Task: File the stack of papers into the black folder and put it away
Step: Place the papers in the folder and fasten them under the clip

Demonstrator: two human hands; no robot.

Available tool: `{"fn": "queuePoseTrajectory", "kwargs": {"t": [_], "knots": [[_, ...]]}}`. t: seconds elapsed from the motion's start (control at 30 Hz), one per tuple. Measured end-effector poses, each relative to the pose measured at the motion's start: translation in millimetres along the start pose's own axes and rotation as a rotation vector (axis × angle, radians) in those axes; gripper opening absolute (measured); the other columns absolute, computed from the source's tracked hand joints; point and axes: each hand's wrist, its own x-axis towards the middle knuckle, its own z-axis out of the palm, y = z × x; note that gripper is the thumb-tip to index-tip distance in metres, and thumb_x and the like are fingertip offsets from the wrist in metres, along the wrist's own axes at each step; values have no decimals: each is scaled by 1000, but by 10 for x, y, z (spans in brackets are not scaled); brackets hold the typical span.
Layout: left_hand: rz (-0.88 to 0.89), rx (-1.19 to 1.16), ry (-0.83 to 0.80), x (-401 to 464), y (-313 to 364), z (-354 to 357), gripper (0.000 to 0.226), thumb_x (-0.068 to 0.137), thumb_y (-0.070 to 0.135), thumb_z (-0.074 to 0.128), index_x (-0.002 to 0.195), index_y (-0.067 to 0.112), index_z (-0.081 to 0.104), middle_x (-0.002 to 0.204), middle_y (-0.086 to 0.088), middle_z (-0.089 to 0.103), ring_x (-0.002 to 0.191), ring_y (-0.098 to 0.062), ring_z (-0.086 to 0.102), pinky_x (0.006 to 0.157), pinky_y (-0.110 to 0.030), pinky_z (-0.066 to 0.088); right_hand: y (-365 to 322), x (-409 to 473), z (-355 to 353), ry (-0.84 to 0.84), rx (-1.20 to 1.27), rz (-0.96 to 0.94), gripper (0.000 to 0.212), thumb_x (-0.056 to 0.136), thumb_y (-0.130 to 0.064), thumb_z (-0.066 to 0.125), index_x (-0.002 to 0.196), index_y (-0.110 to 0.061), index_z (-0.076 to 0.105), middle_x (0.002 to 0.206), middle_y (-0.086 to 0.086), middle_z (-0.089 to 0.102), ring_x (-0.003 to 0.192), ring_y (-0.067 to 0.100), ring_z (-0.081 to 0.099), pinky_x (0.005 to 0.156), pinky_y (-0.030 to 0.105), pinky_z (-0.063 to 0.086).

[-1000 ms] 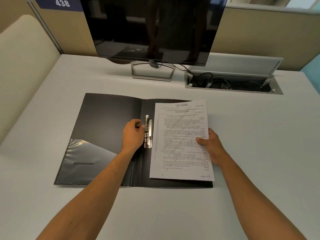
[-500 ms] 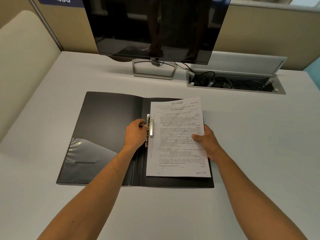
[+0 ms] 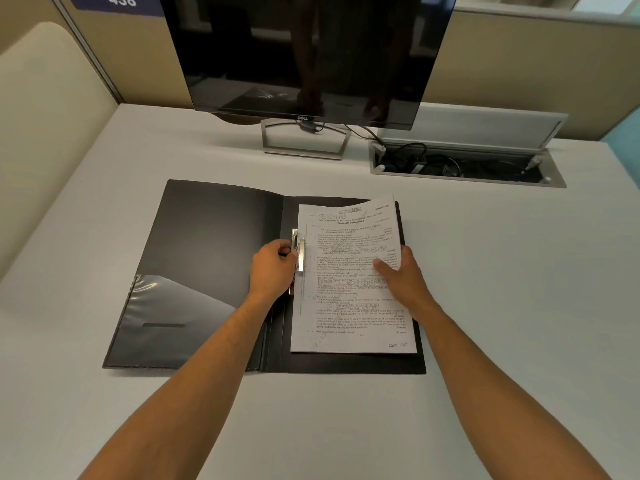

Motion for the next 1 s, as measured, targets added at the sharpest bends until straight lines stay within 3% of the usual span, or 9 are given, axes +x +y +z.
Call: {"fn": "queuePoseTrajectory", "kwargs": {"t": [0.13, 0.23, 0.3, 0.37, 0.43, 0.63, 0.77, 0.87, 1.0], "knots": [[-12, -20, 12, -29, 2, 4, 7, 95, 15, 58, 92, 21, 57, 85, 6, 59, 75, -10, 57, 62, -13, 41, -15, -24, 59, 109, -121, -46, 51, 92, -38, 57, 135, -21, 36, 131, 1, 55, 99, 12, 56, 74, 25, 49], [-5, -18, 39, -64, 0, 41, 29, 91, 17, 63, 78, 36, 44, 93, -5, 60, 80, -20, 59, 68, -20, 46, -4, -54, 77, 161, -136, -101, 47, 91, -40, 58, 132, -21, 43, 129, 1, 58, 98, 11, 57, 67, 17, 46], [0, -14, 24, -119, -9, 76, 12, 89, 23, 66, 91, 27, 55, 103, -2, 58, 86, -14, 60, 72, -22, 52, -8, -67, 78, 169, -156, -134, 46, 90, -45, 57, 128, -22, 47, 126, 1, 59, 97, 11, 58, 65, 15, 45], [10, -5, 3, -160, -33, 119, 30, 86, 28, 68, 112, 19, 57, 118, -1, 55, 97, -16, 62, 83, -32, 58, -23, -63, 70, 172, -188, -139, 46, 90, -49, 55, 126, -21, 51, 123, 1, 62, 94, 11, 61, 64, 14, 45], [-3, -8, 5, -184, -61, 142, 41, 85, 31, 69, 121, 19, 53, 123, -1, 51, 103, -19, 61, 88, -40, 57, -46, -71, 56, 177, -196, -133, 45, 90, -51, 54, 123, -20, 54, 120, 1, 64, 91, 10, 61, 63, 14, 45], [-22, -43, 20, -223, -7, 104, 44, 86, 39, 67, 121, 16, 52, 123, -3, 52, 106, -19, 60, 91, -41, 56, -94, -110, 49, 241, -249, -69, 55, 89, -58, 49, 128, -18, 51, 125, 3, 61, 106, 20, 62, 83, 34, 54], [-25, -53, 41, -240, 17, 115, 39, 87, 35, 68, 116, 15, 53, 121, -5, 52, 104, -20, 60, 91, -40, 56, -155, -153, 36, 262, -273, -6, 57, 94, -46, 49, 139, -13, 40, 137, 8, 53, 120, 29, 55, 94, 40, 47], [-42, -65, 39, -276, 28, 130, 37, 89, 32, 66, 118, 13, 53, 123, -7, 53, 105, -22, 61, 91, -41, 56, -162, -161, 33, 265, -282, -2, 53, 95, -39, 52, 140, -14, 38, 138, 8, 52, 118, 29, 56, 91, 39, 49], [-57, -73, 37, -309, 49, 130, 40, 91, 27, 63, 126, 12, 50, 130, -6, 48, 110, -18, 56, 95, -38, 51, -132, -139, 22, 229, -266, -31, 41, 94, -28, 55, 131, -16, 44, 130, 6, 59, 105, 23, 62, 75, 28, 49]]}}
